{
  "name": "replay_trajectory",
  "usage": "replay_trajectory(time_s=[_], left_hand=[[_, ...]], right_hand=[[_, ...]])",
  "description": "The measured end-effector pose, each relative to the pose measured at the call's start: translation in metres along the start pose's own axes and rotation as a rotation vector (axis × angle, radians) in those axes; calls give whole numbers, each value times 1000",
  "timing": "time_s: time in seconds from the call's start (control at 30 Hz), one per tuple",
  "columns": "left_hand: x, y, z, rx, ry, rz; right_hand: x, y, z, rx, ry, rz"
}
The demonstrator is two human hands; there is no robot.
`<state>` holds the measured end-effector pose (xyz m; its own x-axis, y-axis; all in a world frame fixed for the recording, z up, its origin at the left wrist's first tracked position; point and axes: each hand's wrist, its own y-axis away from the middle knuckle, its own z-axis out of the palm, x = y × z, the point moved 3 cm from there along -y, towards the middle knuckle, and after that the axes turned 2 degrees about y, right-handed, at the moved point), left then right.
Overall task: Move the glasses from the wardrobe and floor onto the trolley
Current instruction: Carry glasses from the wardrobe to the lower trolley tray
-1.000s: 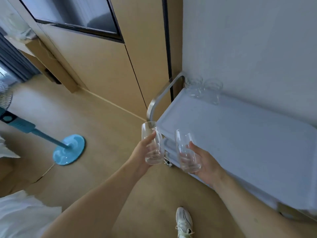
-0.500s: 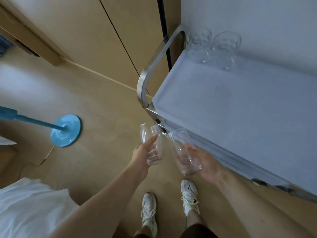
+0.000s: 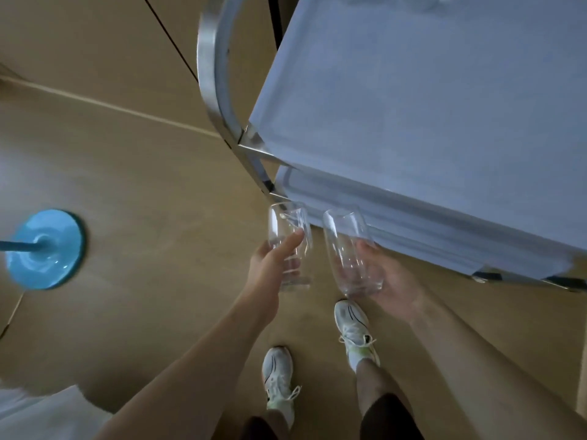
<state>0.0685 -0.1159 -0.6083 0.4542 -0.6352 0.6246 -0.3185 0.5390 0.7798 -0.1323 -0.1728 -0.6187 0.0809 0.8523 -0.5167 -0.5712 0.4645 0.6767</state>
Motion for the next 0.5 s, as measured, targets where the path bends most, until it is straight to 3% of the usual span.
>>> replay_trajectory(time_s=[0.27,0.5], left_hand=[[-9,-62,25,-96,-145,283],[6,-118,73,-186,-153,396]], right_hand=[[-6,-49,-30,151,85,-248],[-26,-88,-71,233,115,-428]])
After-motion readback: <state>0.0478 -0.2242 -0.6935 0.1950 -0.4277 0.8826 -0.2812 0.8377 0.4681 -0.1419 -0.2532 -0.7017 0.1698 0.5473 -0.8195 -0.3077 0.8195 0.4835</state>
